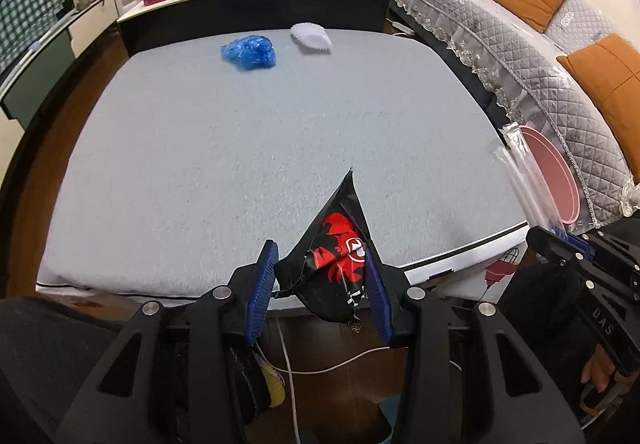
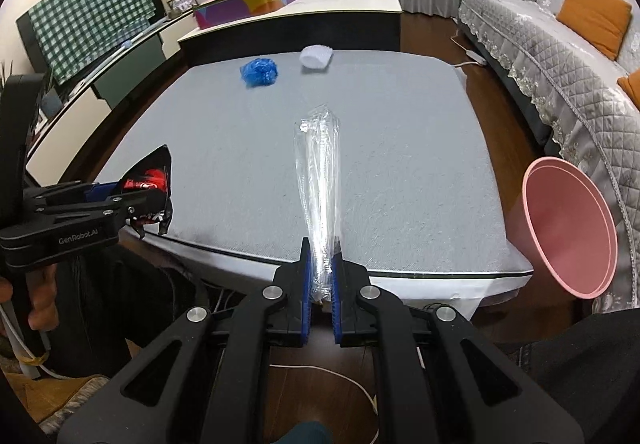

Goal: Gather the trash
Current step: 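Carry the wrapper and clear tubes over the pink wastebasket with both tools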

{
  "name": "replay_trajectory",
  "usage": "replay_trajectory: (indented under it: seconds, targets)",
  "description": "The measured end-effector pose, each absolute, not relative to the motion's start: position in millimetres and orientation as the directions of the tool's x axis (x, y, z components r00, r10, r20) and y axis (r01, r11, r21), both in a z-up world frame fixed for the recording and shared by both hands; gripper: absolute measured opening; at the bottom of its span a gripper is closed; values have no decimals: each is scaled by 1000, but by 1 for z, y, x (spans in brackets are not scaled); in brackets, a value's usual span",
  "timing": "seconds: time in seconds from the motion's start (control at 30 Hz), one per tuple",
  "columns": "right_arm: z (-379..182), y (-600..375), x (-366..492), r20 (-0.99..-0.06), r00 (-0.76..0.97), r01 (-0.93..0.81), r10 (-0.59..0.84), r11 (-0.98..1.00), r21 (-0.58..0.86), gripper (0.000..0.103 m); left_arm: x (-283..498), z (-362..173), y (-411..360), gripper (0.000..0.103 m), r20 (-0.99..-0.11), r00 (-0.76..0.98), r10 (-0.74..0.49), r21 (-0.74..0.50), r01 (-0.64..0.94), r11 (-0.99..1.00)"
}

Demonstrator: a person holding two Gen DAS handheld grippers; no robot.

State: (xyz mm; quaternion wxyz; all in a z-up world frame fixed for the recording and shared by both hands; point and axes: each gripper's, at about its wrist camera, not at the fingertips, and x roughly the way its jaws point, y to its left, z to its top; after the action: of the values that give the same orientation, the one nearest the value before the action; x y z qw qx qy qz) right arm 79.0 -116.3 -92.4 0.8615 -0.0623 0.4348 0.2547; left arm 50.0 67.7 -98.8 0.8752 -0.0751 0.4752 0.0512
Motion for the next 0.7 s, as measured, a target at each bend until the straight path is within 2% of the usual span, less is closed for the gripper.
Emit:
replay_trajectory:
  seconds: [0.7]
  targets:
    - [-101, -109, 76, -790, 474, -518, 389, 849, 106, 8, 46, -108, 64, 42, -843, 538, 20, -66, -140, 988]
